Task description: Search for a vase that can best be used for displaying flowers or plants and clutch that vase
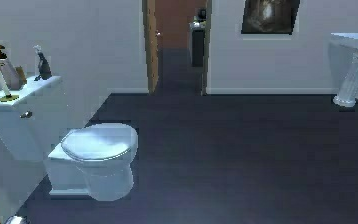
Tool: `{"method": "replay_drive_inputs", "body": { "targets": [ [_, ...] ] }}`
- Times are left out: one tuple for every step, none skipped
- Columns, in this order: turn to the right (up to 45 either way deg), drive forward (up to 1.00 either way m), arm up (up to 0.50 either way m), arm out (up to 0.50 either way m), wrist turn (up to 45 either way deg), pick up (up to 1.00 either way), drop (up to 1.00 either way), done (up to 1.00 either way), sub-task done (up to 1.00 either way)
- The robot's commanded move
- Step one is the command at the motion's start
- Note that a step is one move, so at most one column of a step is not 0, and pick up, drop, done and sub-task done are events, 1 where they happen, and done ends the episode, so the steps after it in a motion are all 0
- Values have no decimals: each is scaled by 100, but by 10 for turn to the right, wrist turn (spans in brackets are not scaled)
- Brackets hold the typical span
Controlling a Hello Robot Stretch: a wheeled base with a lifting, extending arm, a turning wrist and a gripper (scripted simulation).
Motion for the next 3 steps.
{"method": "replay_drive_inputs", "body": {
  "targets": [
    [0, 100, 0, 0, 0, 0, 0, 0, 0],
    [0, 100, 0, 0, 0, 0, 0, 0, 0],
    [0, 100, 0, 0, 0, 0, 0, 0, 0]
  ]
}}
